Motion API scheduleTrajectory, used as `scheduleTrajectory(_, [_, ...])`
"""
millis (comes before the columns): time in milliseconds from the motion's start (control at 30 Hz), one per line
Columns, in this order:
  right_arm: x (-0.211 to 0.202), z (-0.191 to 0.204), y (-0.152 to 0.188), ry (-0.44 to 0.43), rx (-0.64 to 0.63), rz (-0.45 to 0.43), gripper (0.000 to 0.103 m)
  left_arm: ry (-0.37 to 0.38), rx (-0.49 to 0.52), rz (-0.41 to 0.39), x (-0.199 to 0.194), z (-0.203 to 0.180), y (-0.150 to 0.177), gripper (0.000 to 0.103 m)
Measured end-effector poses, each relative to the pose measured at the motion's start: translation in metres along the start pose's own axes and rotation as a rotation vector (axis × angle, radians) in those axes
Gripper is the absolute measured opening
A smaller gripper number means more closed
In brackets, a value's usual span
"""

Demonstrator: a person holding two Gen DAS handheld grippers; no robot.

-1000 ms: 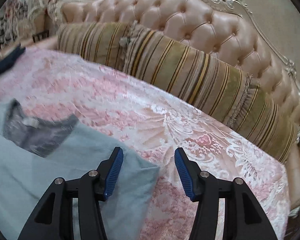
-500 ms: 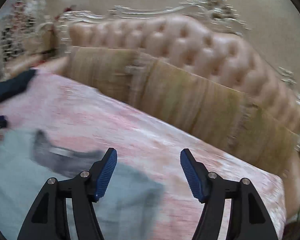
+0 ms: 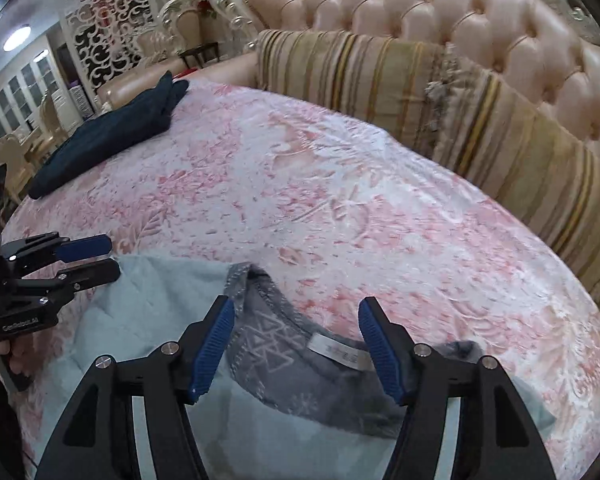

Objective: Fold clothes

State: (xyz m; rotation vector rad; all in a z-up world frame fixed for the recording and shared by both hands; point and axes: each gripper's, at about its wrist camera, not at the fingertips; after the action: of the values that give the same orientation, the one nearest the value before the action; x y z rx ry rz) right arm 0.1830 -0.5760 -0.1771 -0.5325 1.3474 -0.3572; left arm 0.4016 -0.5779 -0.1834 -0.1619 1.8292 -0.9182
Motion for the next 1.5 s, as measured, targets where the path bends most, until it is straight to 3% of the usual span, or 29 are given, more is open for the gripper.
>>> scheduleTrajectory(300, [0.019, 0.011, -0.001, -0.069, -0.024, -0.006, 0.065, 0.003, 0.000, -0.018, -0.005, 0.005, -0.001, 0.044])
scheduleTrajectory(433, [0.016, 0.024, 0.001, -0.066, -0.066, -0.049, 0.065, 0.004, -0.006, -0.018, -0.005, 0.007, 0.000, 0.044])
scheduleTrajectory(533, [0.023, 0.026, -0.001, -0.056, -0.068, -0.033, 0.065, 0.007, -0.001, -0.015, -0.004, 0.007, 0.001, 0.044])
scheduleTrajectory(600, [0.026, 0.026, 0.000, -0.072, -0.069, -0.032, 0.056, 0.005, 0.006, -0.017, -0.005, 0.007, 0.001, 0.044])
scheduleTrajectory(667, [0.026, 0.024, 0.000, -0.069, -0.059, -0.049, 0.038, 0.005, 0.003, -0.021, -0.006, 0.009, 0.002, 0.044])
scheduleTrajectory(767, [0.024, 0.019, 0.000, -0.072, -0.039, -0.066, 0.023, 0.006, -0.008, -0.025, -0.008, 0.013, 0.002, 0.044])
scheduleTrajectory(933, [0.018, 0.026, 0.000, -0.066, -0.085, -0.084, 0.010, 0.012, -0.010, -0.029, -0.009, 0.012, 0.002, 0.044])
scheduleTrajectory(1033, [0.007, 0.029, 0.002, -0.075, -0.090, -0.115, 0.012, 0.014, -0.012, -0.031, -0.010, 0.013, 0.002, 0.044])
scheduleTrajectory(1167, [0.007, 0.036, 0.006, -0.041, -0.112, -0.093, 0.015, 0.021, -0.014, -0.033, -0.010, 0.012, 0.002, 0.044])
scheduleTrajectory(1400, [0.016, 0.035, 0.007, -0.065, -0.098, -0.068, 0.016, 0.027, -0.007, -0.030, -0.010, 0.011, 0.002, 0.044])
scheduleTrajectory(1500, [0.019, 0.031, 0.007, -0.077, -0.074, -0.074, 0.005, 0.020, 0.012, -0.024, -0.009, 0.011, 0.003, 0.044])
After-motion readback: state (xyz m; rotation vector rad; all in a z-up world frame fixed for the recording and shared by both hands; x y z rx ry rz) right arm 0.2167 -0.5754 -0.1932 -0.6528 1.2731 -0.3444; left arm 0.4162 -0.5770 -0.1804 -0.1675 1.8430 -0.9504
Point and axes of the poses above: each gripper's, at about its wrist camera, not at the fingertips, and x roughly the way its jaws point, z to its left, y to its underside, and after that the axes turned 4 degrees about x, right-handed
